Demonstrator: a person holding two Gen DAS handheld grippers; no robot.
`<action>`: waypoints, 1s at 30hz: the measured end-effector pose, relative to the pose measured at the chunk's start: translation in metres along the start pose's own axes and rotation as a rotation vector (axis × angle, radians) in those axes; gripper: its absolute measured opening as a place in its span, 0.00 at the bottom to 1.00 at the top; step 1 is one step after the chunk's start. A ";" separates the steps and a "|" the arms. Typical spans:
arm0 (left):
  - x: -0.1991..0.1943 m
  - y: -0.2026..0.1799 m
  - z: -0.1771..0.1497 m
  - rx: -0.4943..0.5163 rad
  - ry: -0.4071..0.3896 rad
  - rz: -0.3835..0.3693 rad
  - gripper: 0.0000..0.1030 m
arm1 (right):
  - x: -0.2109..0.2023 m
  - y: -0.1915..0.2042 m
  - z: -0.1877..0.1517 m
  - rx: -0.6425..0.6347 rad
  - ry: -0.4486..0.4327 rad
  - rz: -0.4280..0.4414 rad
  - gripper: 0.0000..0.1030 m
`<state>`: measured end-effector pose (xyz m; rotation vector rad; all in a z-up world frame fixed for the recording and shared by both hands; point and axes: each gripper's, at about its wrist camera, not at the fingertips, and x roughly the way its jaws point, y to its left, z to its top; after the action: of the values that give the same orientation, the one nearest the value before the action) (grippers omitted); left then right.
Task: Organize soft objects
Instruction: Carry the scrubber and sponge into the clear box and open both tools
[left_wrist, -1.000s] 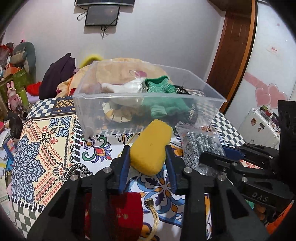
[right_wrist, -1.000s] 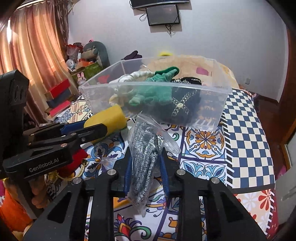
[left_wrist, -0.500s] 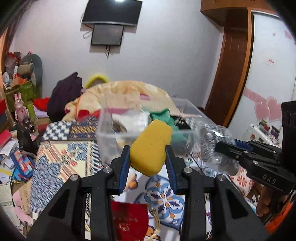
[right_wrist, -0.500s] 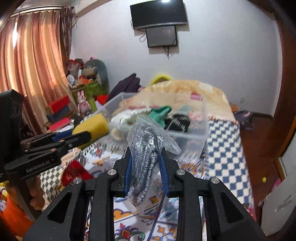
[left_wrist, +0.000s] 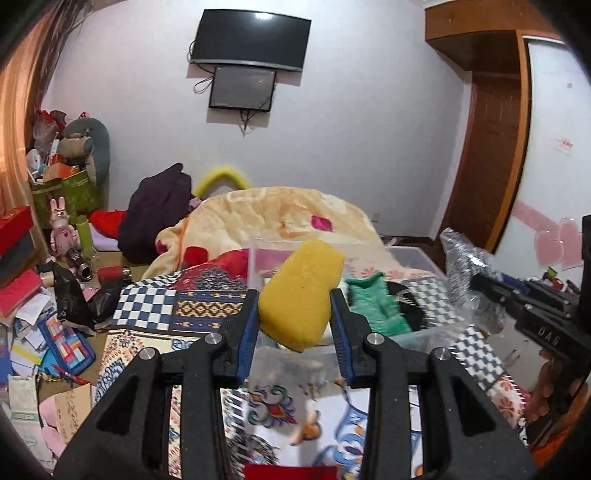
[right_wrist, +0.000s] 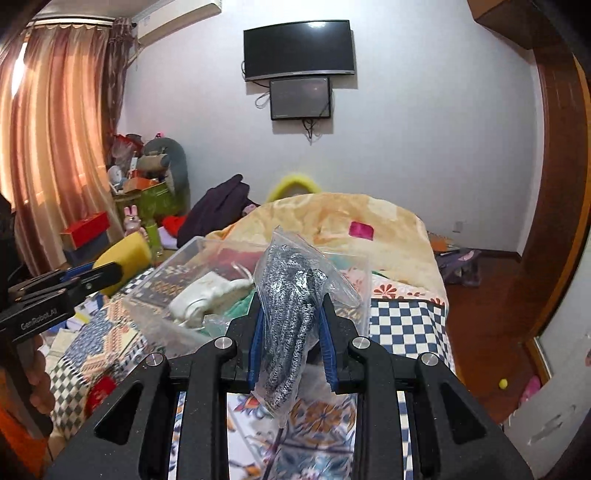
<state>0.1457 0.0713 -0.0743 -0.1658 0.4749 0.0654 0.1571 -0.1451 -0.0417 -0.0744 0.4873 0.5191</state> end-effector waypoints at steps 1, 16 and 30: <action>0.006 0.003 0.000 -0.003 0.014 0.003 0.36 | 0.004 0.000 0.001 0.000 0.004 -0.006 0.24; 0.051 -0.004 -0.003 0.016 0.112 0.001 0.36 | 0.058 0.012 -0.003 -0.054 0.115 -0.009 0.24; 0.054 -0.009 -0.006 0.032 0.142 -0.015 0.48 | 0.052 0.008 -0.008 -0.071 0.134 -0.024 0.52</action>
<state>0.1914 0.0626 -0.1034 -0.1433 0.6160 0.0318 0.1894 -0.1157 -0.0725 -0.1839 0.5980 0.5103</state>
